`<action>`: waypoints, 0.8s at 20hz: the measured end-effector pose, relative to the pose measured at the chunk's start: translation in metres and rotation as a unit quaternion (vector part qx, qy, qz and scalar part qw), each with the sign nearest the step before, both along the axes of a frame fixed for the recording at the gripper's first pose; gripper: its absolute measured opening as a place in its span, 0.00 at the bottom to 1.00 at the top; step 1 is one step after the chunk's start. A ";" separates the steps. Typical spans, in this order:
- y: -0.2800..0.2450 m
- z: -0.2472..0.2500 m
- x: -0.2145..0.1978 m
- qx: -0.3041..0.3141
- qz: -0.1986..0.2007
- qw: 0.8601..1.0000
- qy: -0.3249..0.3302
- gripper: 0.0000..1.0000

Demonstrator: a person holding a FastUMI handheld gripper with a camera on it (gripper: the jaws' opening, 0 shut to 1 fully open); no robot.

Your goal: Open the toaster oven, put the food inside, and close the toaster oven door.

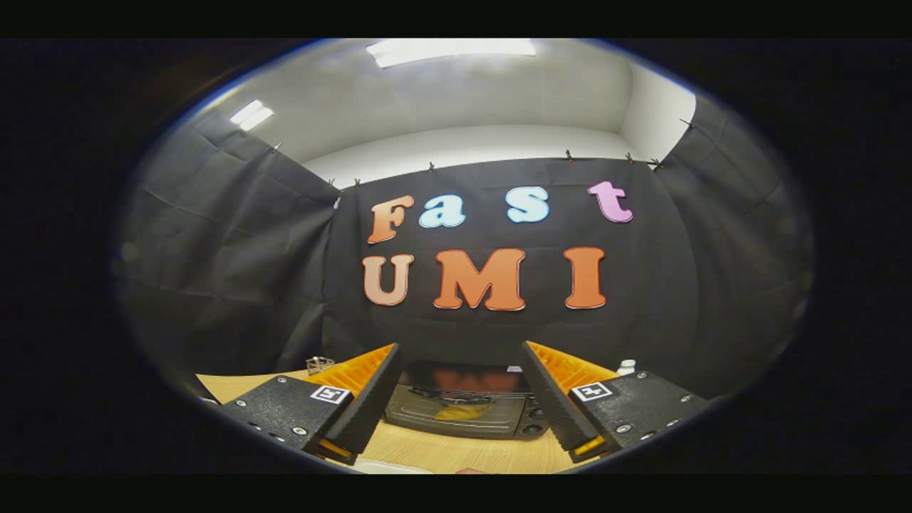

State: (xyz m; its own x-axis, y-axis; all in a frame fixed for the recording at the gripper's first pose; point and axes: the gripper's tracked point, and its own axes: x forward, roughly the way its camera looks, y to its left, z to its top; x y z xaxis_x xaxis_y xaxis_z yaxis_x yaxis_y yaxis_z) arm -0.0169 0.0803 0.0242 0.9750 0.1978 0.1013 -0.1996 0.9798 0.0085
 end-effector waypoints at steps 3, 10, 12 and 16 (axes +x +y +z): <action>0.000 -0.001 0.002 0.002 -0.002 1.000 0.003 0.97; 0.007 -0.003 0.006 -0.008 0.000 1.000 0.004 0.97; 0.009 -0.006 0.006 -0.010 0.000 1.000 0.006 0.97; 0.012 -0.012 0.010 -0.008 0.002 1.000 0.013 0.97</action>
